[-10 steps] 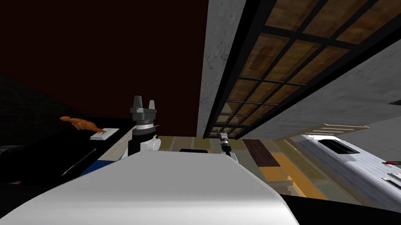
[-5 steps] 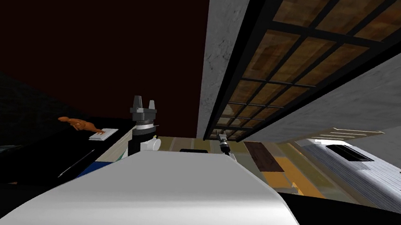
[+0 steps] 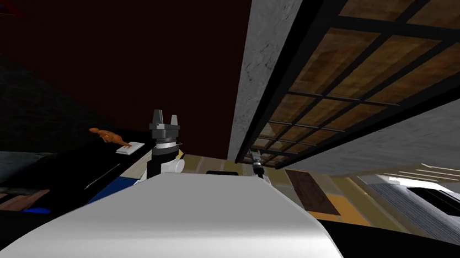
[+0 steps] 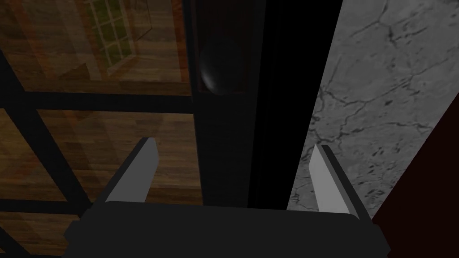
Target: Pull the door open
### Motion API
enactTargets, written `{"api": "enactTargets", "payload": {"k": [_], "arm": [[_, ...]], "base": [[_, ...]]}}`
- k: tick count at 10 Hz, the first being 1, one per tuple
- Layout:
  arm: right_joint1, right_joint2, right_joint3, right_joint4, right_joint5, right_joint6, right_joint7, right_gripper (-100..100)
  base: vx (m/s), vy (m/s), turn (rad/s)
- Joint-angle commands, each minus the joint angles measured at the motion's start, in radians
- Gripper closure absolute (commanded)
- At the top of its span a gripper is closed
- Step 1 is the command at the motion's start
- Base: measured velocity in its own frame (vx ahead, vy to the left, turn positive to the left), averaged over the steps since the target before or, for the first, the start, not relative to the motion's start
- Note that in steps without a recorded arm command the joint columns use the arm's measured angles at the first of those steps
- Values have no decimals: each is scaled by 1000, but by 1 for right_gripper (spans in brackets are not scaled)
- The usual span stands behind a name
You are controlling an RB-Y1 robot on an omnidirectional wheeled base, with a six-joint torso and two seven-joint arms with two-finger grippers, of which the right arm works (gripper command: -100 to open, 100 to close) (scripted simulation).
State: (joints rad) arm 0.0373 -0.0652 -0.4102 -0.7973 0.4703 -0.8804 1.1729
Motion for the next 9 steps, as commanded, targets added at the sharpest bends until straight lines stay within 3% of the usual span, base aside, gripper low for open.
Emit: {"api": "enactTargets", "payload": {"k": [1, 5, 7, 9], "arm": [[-23, 8, -42, 25, -22, 5, 38, -100], [-56, 28, -105, 52, -56, 20, 93, -100], [-78, 45, -147, 70, -79, 29, 130, -100], [-93, 58, -177, 83, -95, 36, 156, -100]], "base": [[80, -37, 296], [52, -60, 213], [42, -107, 316], [-2, -92, 162]]}}
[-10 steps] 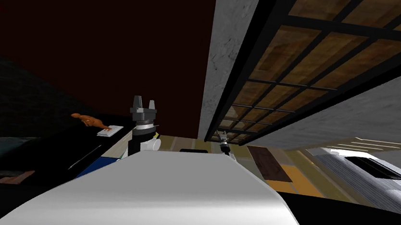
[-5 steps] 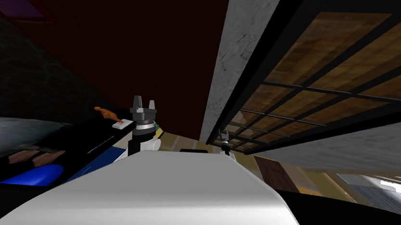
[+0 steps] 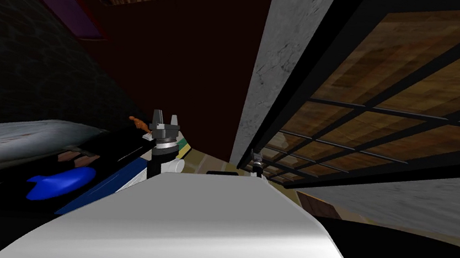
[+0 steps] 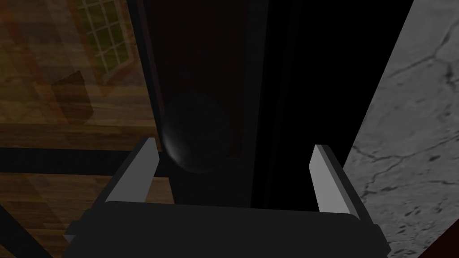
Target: Pull the door open
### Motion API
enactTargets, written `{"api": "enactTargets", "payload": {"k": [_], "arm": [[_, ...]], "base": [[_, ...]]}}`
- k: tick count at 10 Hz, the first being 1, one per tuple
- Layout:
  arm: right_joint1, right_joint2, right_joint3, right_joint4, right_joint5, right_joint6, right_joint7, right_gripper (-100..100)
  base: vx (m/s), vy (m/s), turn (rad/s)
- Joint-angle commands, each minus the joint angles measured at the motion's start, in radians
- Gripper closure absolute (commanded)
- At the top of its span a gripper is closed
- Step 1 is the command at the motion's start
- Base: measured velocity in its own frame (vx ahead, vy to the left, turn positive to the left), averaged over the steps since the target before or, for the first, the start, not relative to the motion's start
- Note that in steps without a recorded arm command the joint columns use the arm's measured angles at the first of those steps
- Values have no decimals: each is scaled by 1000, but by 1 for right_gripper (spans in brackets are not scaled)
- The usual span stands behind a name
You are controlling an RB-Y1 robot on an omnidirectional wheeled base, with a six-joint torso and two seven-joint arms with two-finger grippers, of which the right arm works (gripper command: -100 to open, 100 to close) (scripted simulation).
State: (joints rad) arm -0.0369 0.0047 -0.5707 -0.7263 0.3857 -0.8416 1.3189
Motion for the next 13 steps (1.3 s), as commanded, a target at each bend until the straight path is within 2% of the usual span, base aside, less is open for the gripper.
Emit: {"api": "enactTargets", "payload": {"k": [1, 2, 3, 8, 9, 13], "arm": [[-25, -6, -28, 16, -16, 0, 20, -100], [-9, 5, -11, 14, -6, 2, 10, -100], [-9, 5, -11, 14, -6, 2, 10, 100], [-9, 5, -11, 14, -6, 2, 10, 100], [-6, -5, -8, 12, -19, -2, -19, 100], [-6, -16, 12, 16, -47, -3, -94, 100]], "base": [[-17, -72, 135], [-24, -16, 38], [-12, 11, -43], [2, -3, -10], [-16, 4, 5], [-17, 5, 22]]}}
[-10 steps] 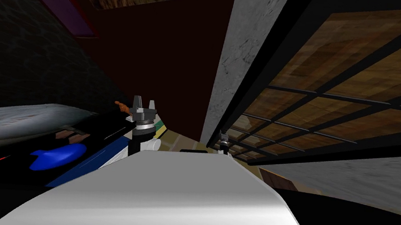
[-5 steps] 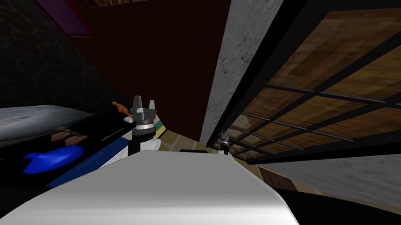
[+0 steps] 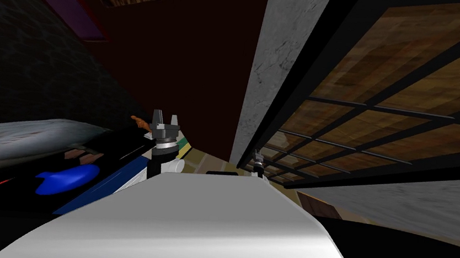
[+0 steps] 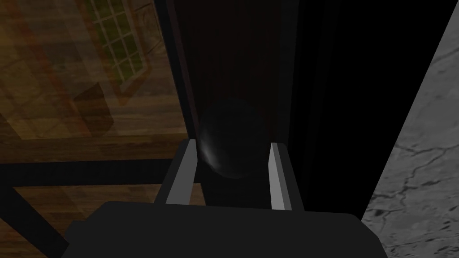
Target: Pull the door open
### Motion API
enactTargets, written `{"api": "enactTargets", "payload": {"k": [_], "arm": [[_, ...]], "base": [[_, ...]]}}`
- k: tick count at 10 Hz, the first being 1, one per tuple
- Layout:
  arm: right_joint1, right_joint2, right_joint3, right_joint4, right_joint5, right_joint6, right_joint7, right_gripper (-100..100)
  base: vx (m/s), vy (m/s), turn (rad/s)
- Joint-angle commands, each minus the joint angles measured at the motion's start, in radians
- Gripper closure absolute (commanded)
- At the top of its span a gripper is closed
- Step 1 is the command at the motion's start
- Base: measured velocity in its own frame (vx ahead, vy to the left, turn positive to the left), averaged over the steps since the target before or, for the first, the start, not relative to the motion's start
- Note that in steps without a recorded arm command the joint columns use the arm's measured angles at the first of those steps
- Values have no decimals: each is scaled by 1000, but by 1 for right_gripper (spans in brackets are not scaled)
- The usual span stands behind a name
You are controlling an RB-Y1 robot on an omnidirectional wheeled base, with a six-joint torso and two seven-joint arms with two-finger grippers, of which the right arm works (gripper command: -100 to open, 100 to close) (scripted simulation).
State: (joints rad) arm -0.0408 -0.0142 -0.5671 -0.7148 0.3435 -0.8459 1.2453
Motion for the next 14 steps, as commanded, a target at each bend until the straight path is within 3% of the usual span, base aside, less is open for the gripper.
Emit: {"api": "enactTargets", "payload": {"k": [1, 14], "arm": [[-2, 1, 12, 5, -10, 1, -36, 100], [-1, -36, 87, 18, -115, -3, -327, 100]], "base": [[-17, 6, 23], [-19, 2, 24]]}}
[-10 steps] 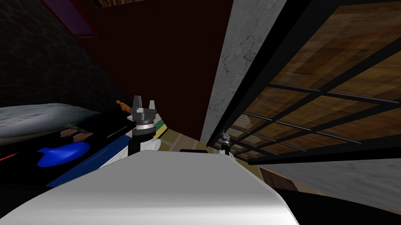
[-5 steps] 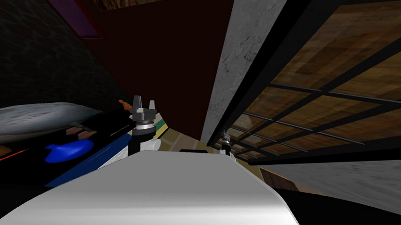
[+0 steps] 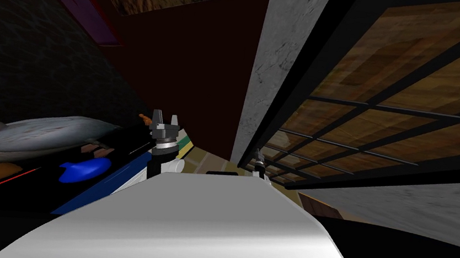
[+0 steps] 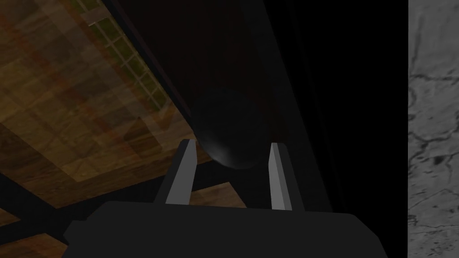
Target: Pull the door open
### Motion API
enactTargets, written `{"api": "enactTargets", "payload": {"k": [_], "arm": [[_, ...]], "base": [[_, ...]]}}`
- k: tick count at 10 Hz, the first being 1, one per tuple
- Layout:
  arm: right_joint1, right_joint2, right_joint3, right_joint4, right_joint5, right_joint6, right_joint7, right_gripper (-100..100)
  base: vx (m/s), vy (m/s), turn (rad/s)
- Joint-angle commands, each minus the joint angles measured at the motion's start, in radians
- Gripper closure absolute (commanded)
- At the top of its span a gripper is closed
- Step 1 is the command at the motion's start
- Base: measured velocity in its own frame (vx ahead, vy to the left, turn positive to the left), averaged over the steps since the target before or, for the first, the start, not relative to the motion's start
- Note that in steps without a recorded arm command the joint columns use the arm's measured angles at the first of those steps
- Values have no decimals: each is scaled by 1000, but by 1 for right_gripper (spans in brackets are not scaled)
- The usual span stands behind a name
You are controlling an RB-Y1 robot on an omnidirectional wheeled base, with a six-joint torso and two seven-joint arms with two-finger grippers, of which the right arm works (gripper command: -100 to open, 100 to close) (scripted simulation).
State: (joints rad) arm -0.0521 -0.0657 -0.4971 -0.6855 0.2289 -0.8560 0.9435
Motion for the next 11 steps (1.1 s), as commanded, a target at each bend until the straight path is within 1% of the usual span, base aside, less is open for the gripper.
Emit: {"api": "enactTargets", "payload": {"k": [1, 2, 3, 5, 6, 8, 9, 11], "arm": [[10, 11, 24, -10, -10, 6, -50, 100], [10, 8, 32, -9, -22, 6, -78, 100], [10, 8, 32, -9, -22, 6, -87, 100], [10, 0, 49, -6, -45, 5, -148, 100], [10, 0, 49, -6, -45, 5, -158, 100], [10, -8, 66, -3, -69, 4, -219, 100], [10, -8, 66, -3, -69, 4, -229, 100], [11, -16, 84, 0, -94, 2, -290, 100]], "base": [[-26, -3, 29], [-28, 3, 25], [-22, 0, 2], [-25, -2, 41], [-18, -2, 8], [-25, -2, 23], [-19, -6, 26], [-27, -2, 18]]}}
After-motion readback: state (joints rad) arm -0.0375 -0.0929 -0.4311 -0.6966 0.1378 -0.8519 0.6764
